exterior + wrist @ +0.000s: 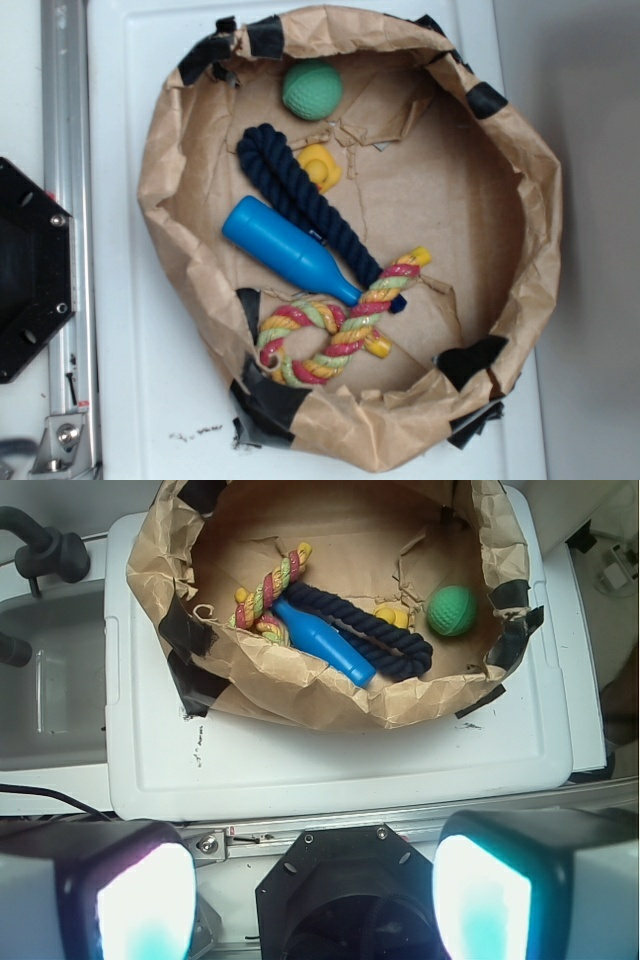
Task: Grab the yellow duck.
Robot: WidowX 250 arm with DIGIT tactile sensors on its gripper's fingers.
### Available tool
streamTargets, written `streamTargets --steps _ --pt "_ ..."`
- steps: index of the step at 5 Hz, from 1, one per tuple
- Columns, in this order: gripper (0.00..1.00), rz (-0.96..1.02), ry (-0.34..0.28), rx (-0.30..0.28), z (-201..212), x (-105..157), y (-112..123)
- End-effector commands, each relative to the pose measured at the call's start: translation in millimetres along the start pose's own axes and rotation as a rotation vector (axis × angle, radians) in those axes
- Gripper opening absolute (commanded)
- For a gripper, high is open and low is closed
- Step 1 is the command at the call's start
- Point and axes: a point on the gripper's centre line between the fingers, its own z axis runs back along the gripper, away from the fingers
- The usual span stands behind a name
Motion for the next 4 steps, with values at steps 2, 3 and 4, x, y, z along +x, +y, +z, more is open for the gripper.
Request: streamTargets --steps 2,3,4 --pt "1.0 0.089 -0.085 0.035 -22 46 25" --pt "1.0 0.205 -0.13 0.037 -41 80 42" --pt "1.0 0.241 -0.155 -0.005 -68 103 56"
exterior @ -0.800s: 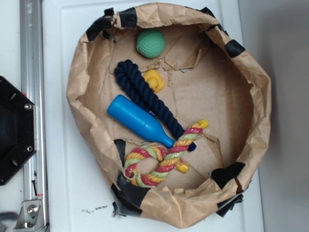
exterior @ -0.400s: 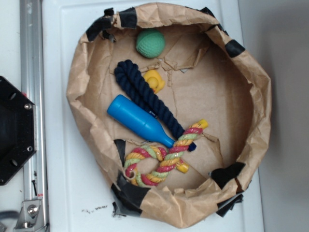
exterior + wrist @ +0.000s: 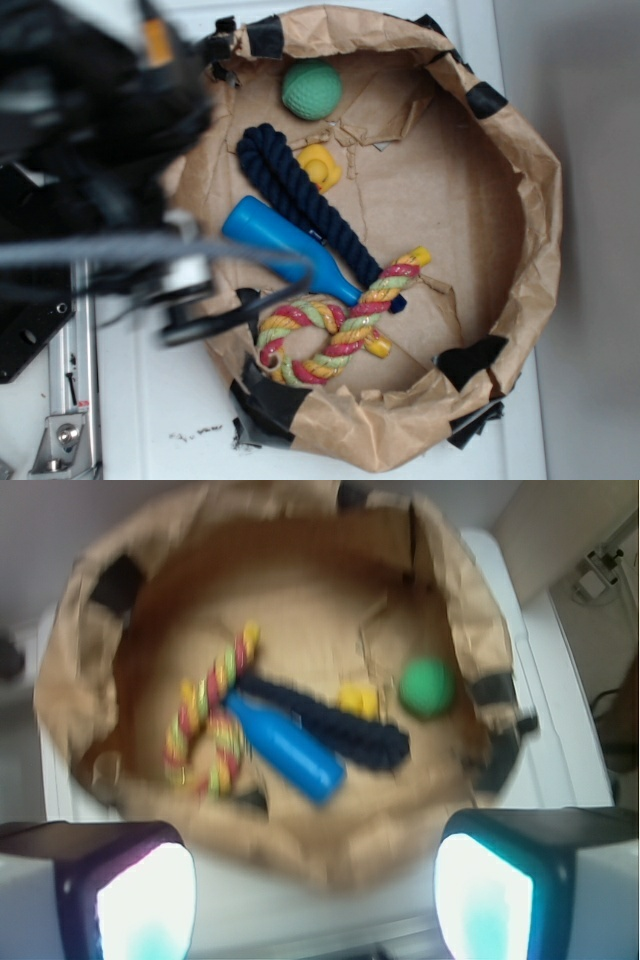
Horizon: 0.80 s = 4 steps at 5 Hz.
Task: Grab the yellow duck.
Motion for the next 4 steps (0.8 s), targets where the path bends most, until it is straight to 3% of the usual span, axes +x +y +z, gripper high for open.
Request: streamTargets --steps 1,2,4 --pt "1.0 0.155 -0.039 -0.026 -78 36 32" --pt "1.0 0.234 -0.003 -0.024 -111 32 38" --pt "1.0 0.234 -0.003 -0.024 -111 32 38"
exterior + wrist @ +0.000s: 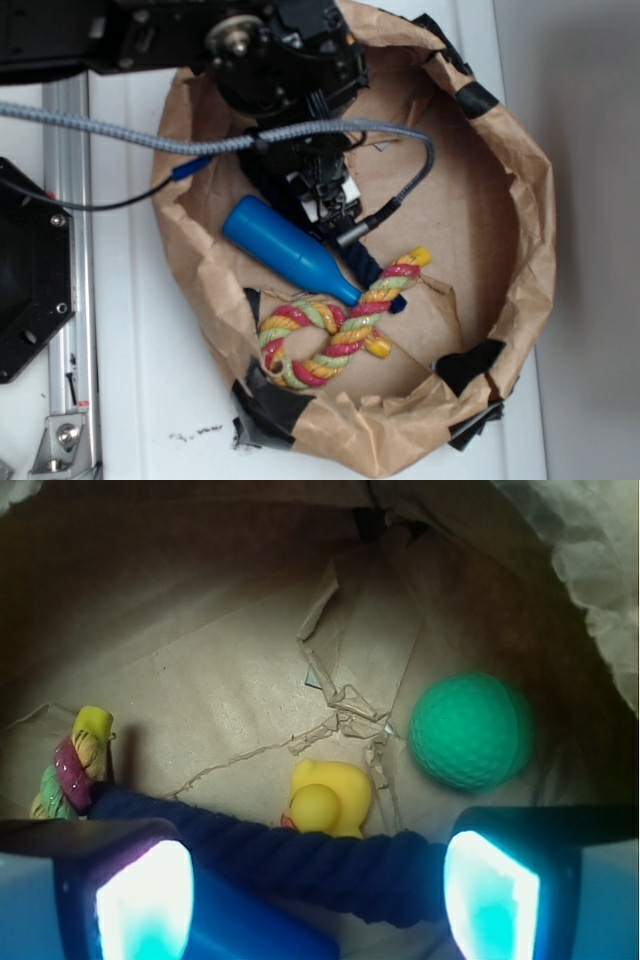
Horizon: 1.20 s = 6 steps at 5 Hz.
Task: Grab the yellow duck.
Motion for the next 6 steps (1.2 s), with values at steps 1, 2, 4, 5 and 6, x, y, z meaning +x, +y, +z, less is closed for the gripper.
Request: streamTargets --steps 1,2,4,5,6 --pt "1.0 0.024 -0.035 -0.001 8 6 9" --pt "1.0 0.117 0.067 0.097 -6 4 18" --pt "1.0 0.177 0.093 0.171 -33 6 27" --pt "1.0 0.155 0.084 0.162 -32 6 24" --pt "1.0 0.157 0.074 0.177 -33 4 33"
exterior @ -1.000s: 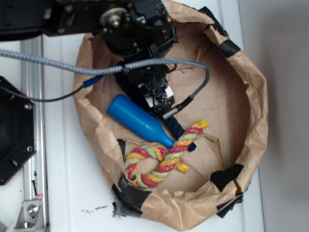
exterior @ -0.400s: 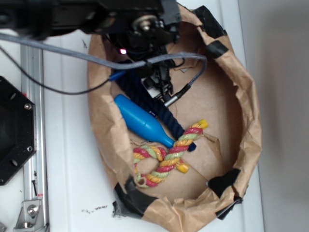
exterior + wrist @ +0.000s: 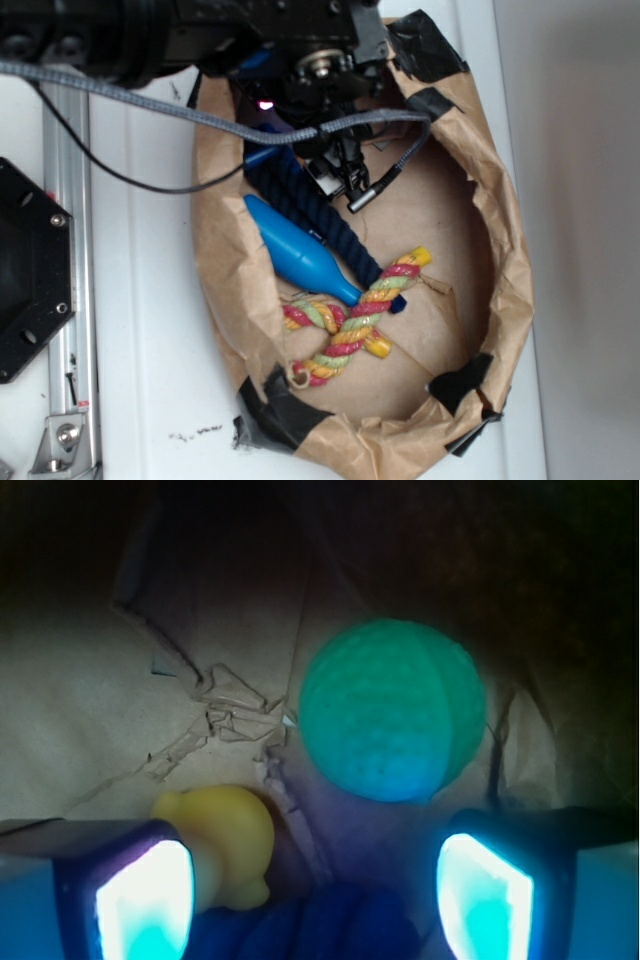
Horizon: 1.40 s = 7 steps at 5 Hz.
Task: Grab the yellow duck.
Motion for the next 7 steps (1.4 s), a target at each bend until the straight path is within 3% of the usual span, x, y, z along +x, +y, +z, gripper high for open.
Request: streamTargets --steps 1,2,3,5,7 --pt "1.0 0.026 -0.042 0.029 8 -3 23" --pt "1.0 0.017 -0.058 0.026 6 -8 25" --pt "1.0 -0.031 -0.115 -0.014 -13 -1 2" --pt "1.0 -0.153 -0.081 -0.109 -12 -9 -61" --pt "1.0 -0.09 -0.089 -0.206 15 -17 -64"
